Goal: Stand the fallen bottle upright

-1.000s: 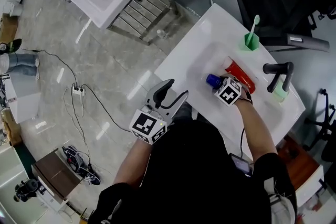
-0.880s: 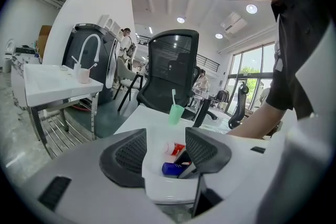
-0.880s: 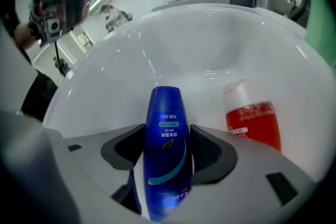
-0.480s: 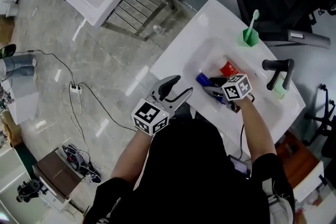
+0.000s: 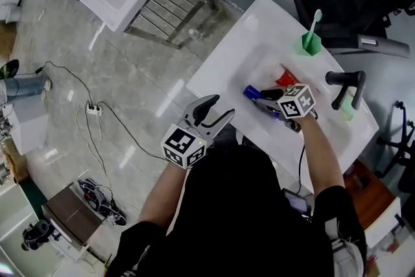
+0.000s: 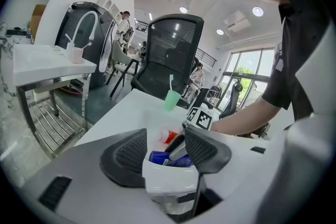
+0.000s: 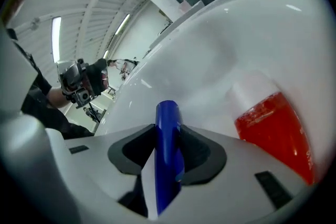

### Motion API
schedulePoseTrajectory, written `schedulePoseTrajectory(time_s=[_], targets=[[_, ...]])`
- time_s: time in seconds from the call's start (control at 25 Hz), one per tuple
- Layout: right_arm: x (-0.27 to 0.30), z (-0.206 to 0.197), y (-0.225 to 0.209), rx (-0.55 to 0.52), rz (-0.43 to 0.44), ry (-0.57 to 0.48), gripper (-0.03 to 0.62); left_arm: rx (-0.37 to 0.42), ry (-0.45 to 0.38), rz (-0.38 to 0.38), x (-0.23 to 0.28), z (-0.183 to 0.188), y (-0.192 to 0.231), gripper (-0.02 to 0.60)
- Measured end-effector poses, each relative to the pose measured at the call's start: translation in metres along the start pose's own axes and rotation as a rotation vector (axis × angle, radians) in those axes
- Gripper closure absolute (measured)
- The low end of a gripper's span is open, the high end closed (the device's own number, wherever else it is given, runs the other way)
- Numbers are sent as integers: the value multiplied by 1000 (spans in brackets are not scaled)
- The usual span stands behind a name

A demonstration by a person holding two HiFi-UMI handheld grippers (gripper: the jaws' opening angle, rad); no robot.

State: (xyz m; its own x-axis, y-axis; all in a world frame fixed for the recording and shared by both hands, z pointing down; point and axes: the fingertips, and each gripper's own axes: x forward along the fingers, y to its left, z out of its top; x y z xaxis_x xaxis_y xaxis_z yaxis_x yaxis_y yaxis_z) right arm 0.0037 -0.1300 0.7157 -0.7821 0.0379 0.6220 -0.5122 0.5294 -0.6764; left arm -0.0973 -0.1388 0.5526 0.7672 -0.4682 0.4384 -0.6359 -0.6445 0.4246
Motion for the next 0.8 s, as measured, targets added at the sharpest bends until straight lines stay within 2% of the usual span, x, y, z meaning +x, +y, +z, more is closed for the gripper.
schedulePoseTrajectory(time_s=[0.2, 0.4, 0.6, 0.8], targets=[[6, -2, -6, -90, -60, 82, 431, -7, -1, -6, -1, -1, 0, 341], [13, -6, -7, -142, -83, 171, 427, -11, 0, -2, -2, -3, 2, 341], [24, -9, -6, -220, -116, 297, 418, -17, -4, 9, -4, 1, 8, 341], [31, -7, -12, -176, -119, 390, 413, -29, -6, 18, -6, 0, 11, 341]])
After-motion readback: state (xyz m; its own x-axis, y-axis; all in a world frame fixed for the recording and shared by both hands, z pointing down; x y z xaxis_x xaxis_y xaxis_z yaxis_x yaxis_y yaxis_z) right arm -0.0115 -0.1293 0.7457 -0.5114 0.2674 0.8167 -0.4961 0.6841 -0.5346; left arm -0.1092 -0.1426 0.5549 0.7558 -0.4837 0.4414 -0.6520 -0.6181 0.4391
